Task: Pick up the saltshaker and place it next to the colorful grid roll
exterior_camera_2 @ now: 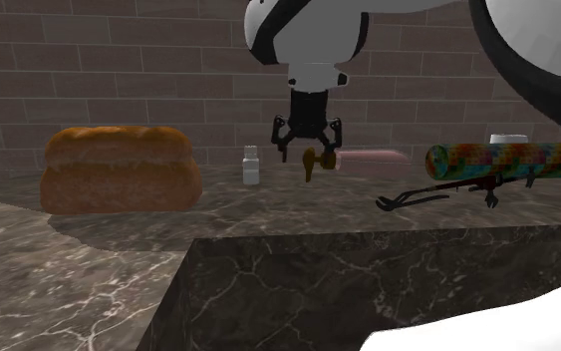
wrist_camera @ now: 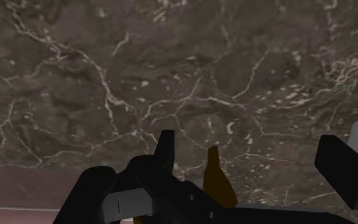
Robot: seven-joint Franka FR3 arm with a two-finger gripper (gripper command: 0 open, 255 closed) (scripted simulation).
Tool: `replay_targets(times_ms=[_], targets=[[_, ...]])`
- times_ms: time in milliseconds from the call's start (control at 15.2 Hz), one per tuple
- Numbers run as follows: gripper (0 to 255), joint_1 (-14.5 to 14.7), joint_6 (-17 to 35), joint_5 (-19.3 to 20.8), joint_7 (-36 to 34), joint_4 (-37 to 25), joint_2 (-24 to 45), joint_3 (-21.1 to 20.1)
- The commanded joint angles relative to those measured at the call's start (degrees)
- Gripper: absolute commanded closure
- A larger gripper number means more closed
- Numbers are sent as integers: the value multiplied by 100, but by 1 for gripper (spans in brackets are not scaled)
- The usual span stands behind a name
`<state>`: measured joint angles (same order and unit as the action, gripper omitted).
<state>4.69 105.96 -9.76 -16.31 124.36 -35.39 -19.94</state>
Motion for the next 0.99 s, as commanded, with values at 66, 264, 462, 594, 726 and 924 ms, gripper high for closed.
replay_targets(times_ms=[66,264,462,594,726,924], targets=[[0,31,195,36,-353,-264,279,-423],[0,15,350,149,-701,-591,599,-849],[0,-36,479,345,-1077,-965,963,-1303],[0,-61,517,439,-1220,-1110,1105,-1473],[0,-70,669,451,-1230,-991,1141,-1499],[0,-88,896,476,-1250,-823,1205,-1542]])
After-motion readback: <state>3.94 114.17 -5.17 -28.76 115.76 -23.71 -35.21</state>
